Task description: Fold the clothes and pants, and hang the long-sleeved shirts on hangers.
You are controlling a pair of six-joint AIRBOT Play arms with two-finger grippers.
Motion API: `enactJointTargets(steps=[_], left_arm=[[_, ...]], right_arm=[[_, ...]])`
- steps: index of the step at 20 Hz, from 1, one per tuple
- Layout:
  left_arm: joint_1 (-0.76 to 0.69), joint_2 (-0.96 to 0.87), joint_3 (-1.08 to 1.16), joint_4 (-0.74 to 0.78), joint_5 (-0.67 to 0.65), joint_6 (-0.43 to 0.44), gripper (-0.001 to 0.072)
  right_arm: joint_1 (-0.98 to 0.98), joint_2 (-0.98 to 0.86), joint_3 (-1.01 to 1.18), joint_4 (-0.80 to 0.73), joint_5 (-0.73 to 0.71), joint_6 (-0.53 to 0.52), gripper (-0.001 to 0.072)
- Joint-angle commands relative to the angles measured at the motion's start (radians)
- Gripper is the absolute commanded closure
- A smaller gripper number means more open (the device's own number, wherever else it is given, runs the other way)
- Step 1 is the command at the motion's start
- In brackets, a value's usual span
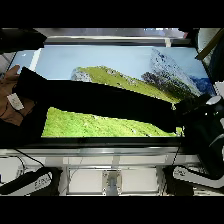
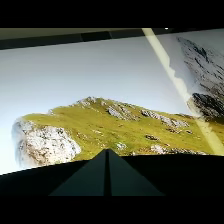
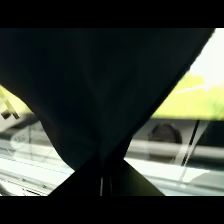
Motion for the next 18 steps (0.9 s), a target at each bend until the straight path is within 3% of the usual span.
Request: enactJointTargets(steps=[1, 2, 3, 5, 6, 10, 14, 18], left_arm=[[-0.042, -0.033, 0.000, 0.000, -0.008, -0.003, 0.0695], [-0.042, -0.034, 0.000, 0.000, -0.003, -0.003, 0.0694], [-0.042, -0.034, 0.000, 0.000, 0.000, -0.003, 0.0695], [-0.041, -0.034, 0.000, 0.000, -0.001, -0.003, 0.0695], [-0.041, -0.034, 0.000, 0.000, -0.001, -0.003, 0.0695], [-0.041, -0.034, 0.000, 0.000, -0.002, -0.003, 0.0695], [-0.041, -0.034, 0.000, 0.000, -0.002, -0.003, 0.0695], [-0.041, -0.034, 0.000, 0.000, -0.001, -0.003, 0.0695]], right_arm=[[-0.002, 0.078, -0.143, -0.021, -0.047, -0.021, 0.0709], [-0.002, 0.080, -0.135, -0.026, -0.056, -0.021, 0.0705], [-0.002, 0.080, -0.113, -0.036, -0.071, -0.021, 0.0630], [-0.002, 0.080, -0.041, -0.057, -0.108, -0.005, 0.0276], [-0.002, 0.080, 0.000, -0.069, -0.122, 0.003, 0.0194], [-0.013, 0.077, 0.106, -0.189, -0.176, 0.057, 0.0196], [-0.219, 0.050, 0.023, -0.119, -0.165, 0.053, 0.0231], [-0.419, 0.021, -0.152, 0.278, -0.196, -0.225, 0.0252]])
